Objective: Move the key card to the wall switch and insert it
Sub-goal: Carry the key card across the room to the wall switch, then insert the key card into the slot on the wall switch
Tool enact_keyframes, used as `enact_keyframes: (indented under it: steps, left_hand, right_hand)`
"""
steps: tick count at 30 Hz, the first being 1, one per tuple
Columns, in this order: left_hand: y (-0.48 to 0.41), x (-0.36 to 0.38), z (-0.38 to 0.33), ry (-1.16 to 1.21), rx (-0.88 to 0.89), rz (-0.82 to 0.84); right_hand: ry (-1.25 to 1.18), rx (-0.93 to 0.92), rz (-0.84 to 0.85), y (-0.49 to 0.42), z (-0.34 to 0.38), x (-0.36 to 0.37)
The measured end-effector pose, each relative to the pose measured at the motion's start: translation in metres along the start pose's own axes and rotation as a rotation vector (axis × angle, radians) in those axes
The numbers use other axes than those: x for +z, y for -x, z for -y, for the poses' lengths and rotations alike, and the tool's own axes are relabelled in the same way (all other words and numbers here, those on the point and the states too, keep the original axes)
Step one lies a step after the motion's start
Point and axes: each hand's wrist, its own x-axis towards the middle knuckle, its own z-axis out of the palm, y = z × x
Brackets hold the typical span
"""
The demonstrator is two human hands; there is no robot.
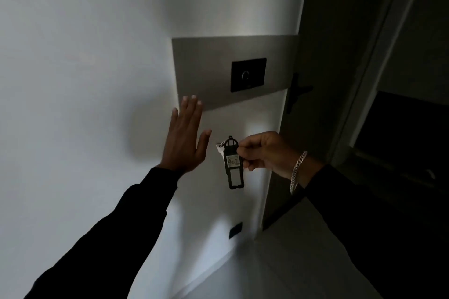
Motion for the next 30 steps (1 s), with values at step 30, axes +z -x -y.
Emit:
enact_keyframes:
  steps: [30]
  left_hand:
    - [-0.213, 0.108, 0.036, -0.879, -0.065, -0.478]
  right_hand:
    - [0.219, -0.574, -0.091, -0.275, 0.099, -0.232]
